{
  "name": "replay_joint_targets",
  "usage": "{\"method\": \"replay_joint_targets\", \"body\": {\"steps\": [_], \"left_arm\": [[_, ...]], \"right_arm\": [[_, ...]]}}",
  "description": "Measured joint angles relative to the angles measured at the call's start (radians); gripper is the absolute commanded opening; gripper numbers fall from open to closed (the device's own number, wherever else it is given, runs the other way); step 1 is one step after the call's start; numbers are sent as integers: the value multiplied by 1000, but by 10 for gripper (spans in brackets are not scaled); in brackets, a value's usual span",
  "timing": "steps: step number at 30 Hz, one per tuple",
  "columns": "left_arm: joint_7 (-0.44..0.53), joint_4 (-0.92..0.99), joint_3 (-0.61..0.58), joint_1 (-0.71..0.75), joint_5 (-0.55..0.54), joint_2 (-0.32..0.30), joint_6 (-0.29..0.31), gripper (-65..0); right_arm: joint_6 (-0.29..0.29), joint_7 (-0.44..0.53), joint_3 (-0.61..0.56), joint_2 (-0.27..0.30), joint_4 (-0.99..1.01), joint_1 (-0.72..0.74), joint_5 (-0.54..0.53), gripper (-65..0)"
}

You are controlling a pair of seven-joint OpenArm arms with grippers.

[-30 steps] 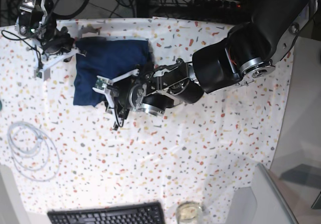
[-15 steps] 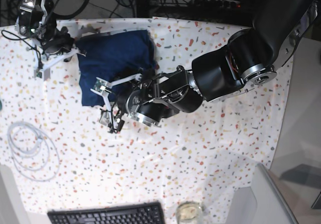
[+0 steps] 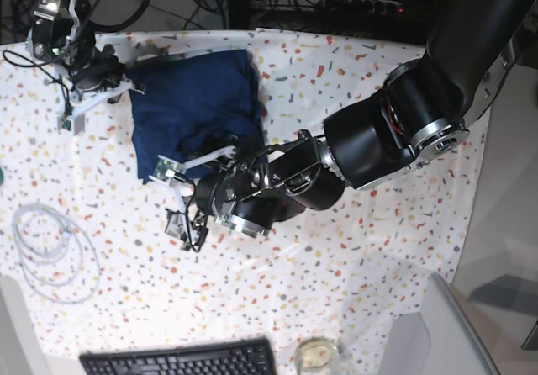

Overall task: Layout the t-shirt on the table in an organized manner, then fold the t-shirt properly
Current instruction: 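Release the shirt with the left gripper and lift it away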

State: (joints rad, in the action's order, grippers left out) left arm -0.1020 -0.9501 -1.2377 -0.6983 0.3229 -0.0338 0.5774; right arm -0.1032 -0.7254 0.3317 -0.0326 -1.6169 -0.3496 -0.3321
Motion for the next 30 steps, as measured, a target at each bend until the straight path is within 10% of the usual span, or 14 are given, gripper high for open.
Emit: {"method": "replay_joint_targets", "body": {"steps": [12,15,21,30], "left_arm": [[-117,-95,0,16,-5,-7,10,-230],[-146,-168,0,24,-14,-23,140,-283],[-311,-238,15,31,-34,-60,130,-197],[-485,-441,446,137,-401,-109,125,-171]], "right_arm": [[0,0,0,0,0,0,0,-638],[1,-2,0,0,-1,0,0,-638],[2,0,0,1,-4,0,1,-638],[10,-17,0,1,-82,-19,3,-638]]}}
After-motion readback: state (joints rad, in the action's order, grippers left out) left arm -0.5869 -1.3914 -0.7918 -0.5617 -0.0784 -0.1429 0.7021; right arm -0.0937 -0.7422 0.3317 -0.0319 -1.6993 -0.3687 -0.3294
